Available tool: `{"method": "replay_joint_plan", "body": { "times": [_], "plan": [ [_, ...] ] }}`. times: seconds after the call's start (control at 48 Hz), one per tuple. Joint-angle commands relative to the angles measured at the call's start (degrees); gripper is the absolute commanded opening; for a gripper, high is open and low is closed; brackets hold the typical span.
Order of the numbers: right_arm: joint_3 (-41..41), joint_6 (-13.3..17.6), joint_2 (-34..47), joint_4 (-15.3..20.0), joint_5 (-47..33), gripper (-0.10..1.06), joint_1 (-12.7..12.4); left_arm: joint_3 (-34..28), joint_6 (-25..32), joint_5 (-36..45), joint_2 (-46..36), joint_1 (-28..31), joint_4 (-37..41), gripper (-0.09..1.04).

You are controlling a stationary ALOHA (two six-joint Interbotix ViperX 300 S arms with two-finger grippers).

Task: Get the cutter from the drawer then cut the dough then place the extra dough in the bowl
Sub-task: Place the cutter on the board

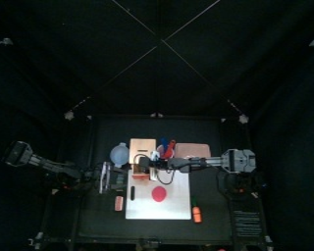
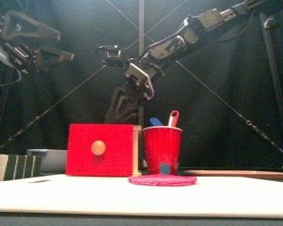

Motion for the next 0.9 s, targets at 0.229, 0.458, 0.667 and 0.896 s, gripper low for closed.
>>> {"method": "replay_joint_plan", "body": {
  "times": [0.229,0.458,0.667,0.896],
  "plan": [
    [-2.99,0.18,0.70,-2.20,2.20,0.74,-0.09,-0.79,-0.09,-0.62,0.00,0.18,0.26,0.94],
    [-4.31,0.26,2.37,-2.72,3.43,0.74,-0.09,-0.79,-0.09,-0.62,0.00,0.18,0.26,0.94],
    [-5.71,0.26,3.25,-2.72,5.80,0.73,-0.09,-0.88,-0.09,-0.62,0.00,0.09,0.26,0.94],
    [-6.06,0.26,3.52,-2.64,7.03,0.58,0.00,-0.79,-0.09,-0.70,0.00,0.09,0.18,0.94]
  ]
}}
